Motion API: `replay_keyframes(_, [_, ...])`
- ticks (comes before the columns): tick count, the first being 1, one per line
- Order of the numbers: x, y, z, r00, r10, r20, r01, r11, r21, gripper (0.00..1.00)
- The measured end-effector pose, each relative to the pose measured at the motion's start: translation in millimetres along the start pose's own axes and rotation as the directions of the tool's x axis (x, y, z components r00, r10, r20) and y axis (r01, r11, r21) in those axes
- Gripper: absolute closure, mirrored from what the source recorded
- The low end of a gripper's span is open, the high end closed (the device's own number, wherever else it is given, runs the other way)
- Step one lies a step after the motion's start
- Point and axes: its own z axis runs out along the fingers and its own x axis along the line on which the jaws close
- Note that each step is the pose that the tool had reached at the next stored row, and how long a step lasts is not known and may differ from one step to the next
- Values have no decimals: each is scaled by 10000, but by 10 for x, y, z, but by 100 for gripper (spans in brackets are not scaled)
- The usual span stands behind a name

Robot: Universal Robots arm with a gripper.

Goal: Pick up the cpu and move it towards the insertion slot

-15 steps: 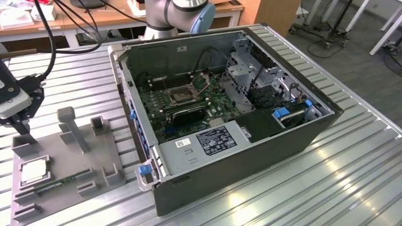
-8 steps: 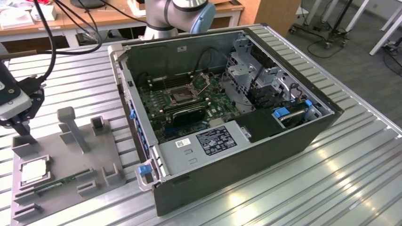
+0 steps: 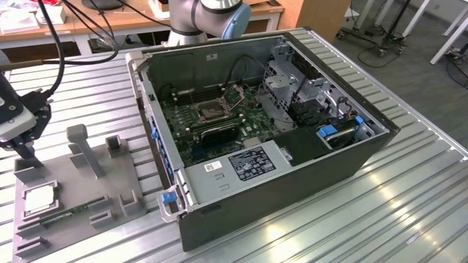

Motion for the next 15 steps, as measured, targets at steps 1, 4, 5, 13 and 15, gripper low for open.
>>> replay_keyframes(1, [8, 1, 2, 10000, 1, 0, -1, 10000, 0, 89])
replay_keyframes(4, [34, 1, 9, 10000, 0, 0, 0, 10000, 0, 89])
replay_keyframes(5, [44, 1, 12, 10000, 0, 0, 0, 10000, 0, 89])
replay_keyframes(13, [127, 2, 31, 10000, 0, -1, 0, 10000, 0, 89])
replay_keyframes(15, [145, 2, 34, 10000, 1, 0, -1, 10000, 0, 89])
